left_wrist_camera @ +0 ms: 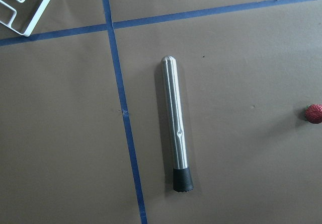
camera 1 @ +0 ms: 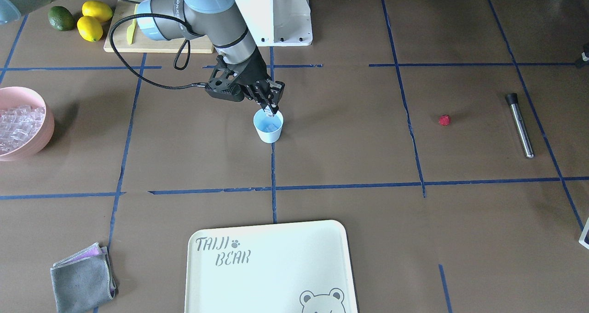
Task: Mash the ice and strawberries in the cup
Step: 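Carry the ice cube to the blue cup and release it inside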
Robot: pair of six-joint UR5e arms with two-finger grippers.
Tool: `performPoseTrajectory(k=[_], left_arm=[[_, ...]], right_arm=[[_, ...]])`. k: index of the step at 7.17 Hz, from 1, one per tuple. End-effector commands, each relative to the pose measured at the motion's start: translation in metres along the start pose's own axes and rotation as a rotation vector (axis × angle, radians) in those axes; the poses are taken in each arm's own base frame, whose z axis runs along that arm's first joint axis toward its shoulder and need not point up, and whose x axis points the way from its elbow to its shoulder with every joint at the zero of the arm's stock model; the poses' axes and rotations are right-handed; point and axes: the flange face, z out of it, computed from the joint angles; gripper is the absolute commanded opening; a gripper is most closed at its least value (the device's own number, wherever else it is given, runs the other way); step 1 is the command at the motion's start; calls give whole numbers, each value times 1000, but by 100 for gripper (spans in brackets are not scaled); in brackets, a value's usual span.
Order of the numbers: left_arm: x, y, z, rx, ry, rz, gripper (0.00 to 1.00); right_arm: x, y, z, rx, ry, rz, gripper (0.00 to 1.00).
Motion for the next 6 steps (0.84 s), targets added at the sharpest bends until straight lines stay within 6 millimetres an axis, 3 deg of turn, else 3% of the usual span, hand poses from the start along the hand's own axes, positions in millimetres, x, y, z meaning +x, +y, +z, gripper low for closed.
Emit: performPoseTrajectory(k=[1,4,5,6], left_arm=[[0,1,0,0,0,-1,100],[1,1,-1,2,0,1,100],[1,1,-1,3,0,2,100],[1,-3,3,-6,1,5,100]], right_arm=[[3,-1,3,3,13,5,99],[7,-3,3,2,25,3,100],[9,-22,-11,12,26,18,100],[29,-52,-55,-11,60,43,100]])
